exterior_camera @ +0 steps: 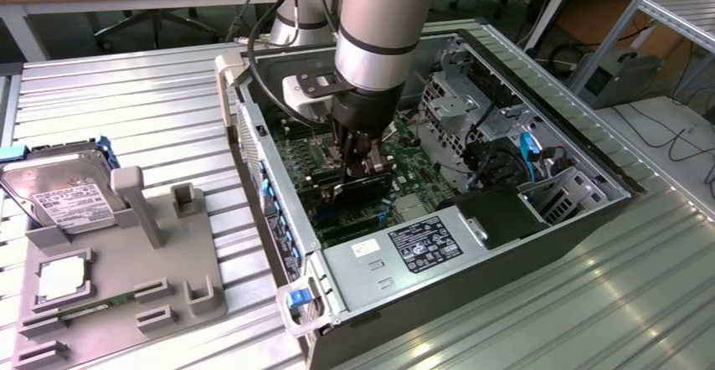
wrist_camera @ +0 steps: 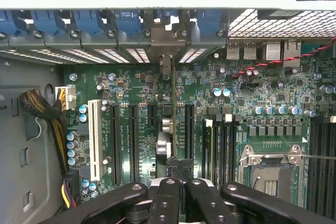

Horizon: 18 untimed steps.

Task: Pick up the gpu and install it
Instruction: 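Press down on the gpu until it lock into place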

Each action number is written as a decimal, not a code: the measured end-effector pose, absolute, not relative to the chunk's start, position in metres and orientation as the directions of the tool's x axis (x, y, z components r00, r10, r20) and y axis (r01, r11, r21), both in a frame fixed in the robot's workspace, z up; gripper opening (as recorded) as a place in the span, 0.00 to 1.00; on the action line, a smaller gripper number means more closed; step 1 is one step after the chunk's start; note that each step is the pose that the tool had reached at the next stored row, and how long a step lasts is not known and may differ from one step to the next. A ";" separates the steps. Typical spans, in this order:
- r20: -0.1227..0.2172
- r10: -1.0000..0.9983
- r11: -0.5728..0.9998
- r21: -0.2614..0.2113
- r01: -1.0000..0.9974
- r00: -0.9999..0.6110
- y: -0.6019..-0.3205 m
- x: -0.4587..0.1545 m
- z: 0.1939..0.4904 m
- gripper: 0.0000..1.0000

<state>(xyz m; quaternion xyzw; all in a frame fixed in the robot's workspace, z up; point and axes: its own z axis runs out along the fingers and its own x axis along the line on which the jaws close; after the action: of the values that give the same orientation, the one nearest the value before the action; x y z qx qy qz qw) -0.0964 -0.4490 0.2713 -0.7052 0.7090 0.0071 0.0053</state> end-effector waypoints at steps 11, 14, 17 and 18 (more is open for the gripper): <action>-0.011 -1.000 0.005 0.003 -1.000 -0.005 -0.449 -0.097 0.274 0.11; -0.008 -1.000 0.005 0.002 -1.000 -0.005 -0.449 -0.097 0.276 0.11; -0.006 -1.000 0.005 0.002 -1.000 -0.005 -0.449 -0.097 0.279 0.11; -0.005 -1.000 0.005 0.002 -1.000 -0.005 -0.449 -0.097 0.281 0.11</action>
<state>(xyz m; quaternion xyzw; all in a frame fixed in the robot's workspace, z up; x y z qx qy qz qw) -0.0965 -0.4487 0.2811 -0.7052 0.7090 0.0023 0.0009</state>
